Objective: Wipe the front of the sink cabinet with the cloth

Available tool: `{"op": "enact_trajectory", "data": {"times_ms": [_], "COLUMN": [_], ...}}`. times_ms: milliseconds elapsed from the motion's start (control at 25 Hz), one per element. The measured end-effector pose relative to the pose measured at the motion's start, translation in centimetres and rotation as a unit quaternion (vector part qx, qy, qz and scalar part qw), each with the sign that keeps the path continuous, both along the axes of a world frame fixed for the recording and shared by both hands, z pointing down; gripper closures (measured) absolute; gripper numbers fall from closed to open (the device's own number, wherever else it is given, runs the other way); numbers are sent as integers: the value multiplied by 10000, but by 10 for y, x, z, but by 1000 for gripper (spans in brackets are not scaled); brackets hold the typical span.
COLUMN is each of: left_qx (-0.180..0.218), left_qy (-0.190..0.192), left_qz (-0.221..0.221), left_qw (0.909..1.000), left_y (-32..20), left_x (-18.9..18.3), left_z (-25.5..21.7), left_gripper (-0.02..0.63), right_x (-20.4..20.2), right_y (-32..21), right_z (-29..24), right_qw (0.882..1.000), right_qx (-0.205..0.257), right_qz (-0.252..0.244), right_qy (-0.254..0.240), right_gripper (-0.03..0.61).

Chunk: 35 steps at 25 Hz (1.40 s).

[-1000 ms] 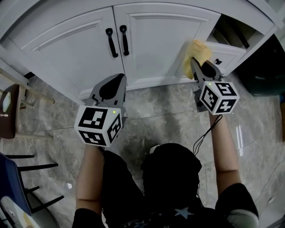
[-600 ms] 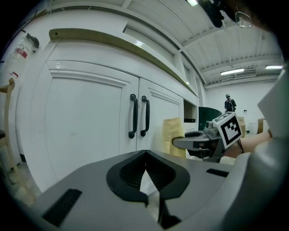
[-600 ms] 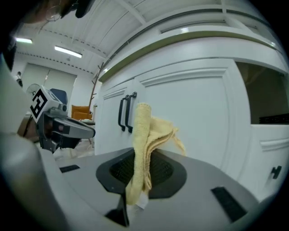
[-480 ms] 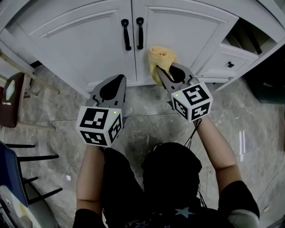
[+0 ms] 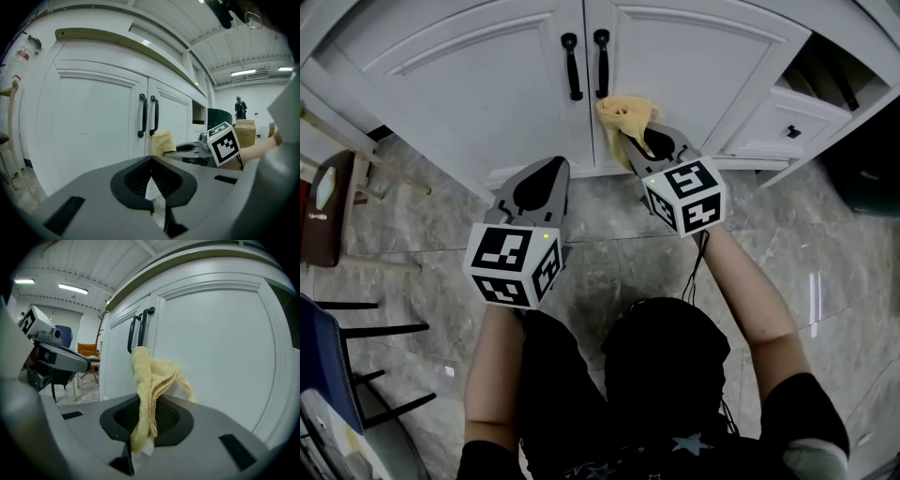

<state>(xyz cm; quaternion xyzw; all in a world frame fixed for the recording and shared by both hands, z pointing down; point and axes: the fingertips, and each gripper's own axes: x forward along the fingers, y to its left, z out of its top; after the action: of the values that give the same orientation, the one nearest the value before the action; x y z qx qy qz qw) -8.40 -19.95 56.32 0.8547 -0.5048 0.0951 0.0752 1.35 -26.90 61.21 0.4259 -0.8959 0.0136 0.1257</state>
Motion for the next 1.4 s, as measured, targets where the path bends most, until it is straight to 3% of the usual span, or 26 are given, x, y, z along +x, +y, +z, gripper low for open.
{"op": "enact_trajectory", "data": {"times_ms": [280,600,1040,1240,1400], "left_qx": [-59,-113,-257,-277,-301], "left_qy": [-37,-64,-86,-64,-189], "left_qz": [153,559,1154,1042,861], "left_qw": [9999,9984,9929,9941,9957], "left_y": [-4,-12,1,0,0], "left_x": [19,67,118,107,83], "left_z": [8,22,40,41,47], "left_gripper": [597,597,597,597,597], "right_x": [53,124,227,241,211], "right_y": [-6,-8,-1,2,9], "right_z": [12,18,27,28,27], "right_qw": [9980,9915,9698,9647,9741], "right_qx": [-105,-54,-190,-251,-236], "right_qz": [616,1296,2431,2621,2248], "right_qy": [-112,-57,21,-17,-24], "right_gripper": [512,512,512,512,512]}}
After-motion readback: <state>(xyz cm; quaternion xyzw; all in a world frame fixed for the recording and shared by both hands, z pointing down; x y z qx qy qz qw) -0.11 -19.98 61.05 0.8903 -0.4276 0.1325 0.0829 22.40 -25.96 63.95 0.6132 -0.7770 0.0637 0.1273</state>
